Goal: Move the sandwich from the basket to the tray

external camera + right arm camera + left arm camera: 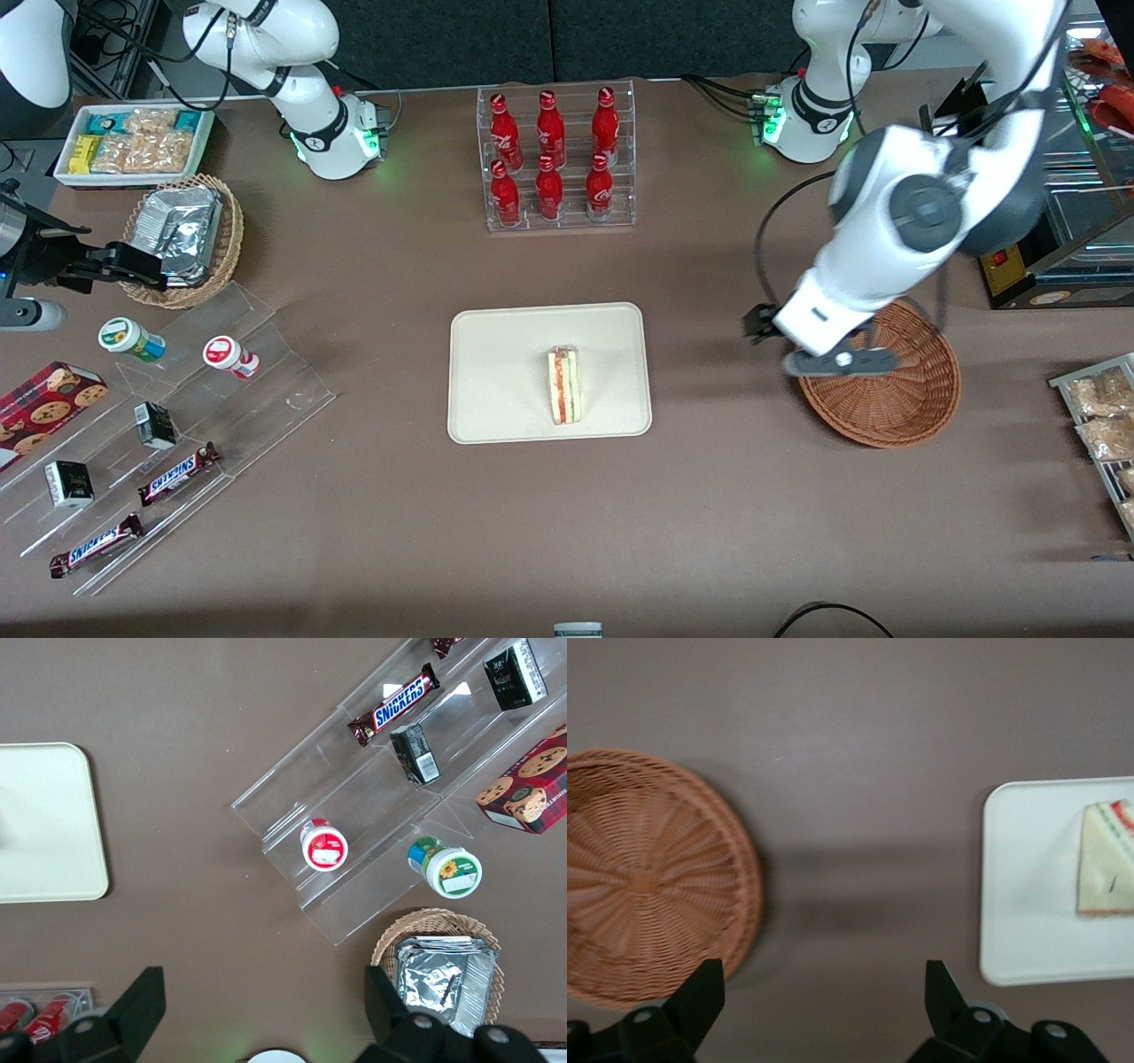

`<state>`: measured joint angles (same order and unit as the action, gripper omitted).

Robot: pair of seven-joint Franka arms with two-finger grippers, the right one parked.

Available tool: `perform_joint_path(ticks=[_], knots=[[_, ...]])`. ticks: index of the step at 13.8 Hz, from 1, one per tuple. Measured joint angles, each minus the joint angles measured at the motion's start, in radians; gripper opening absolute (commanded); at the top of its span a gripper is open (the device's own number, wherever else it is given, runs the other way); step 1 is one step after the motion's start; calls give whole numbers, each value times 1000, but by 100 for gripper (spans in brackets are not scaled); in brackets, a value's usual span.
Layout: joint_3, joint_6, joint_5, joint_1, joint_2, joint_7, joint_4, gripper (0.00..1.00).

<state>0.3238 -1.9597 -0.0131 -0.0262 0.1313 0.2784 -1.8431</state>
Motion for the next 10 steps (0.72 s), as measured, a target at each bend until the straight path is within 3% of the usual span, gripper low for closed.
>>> perform_joint_path(ticks=[4,10], knots=[[-11,151,-49,-176,-158,-163,-31,100],[-28,293,-49,-219,-203,-177,144,100]])
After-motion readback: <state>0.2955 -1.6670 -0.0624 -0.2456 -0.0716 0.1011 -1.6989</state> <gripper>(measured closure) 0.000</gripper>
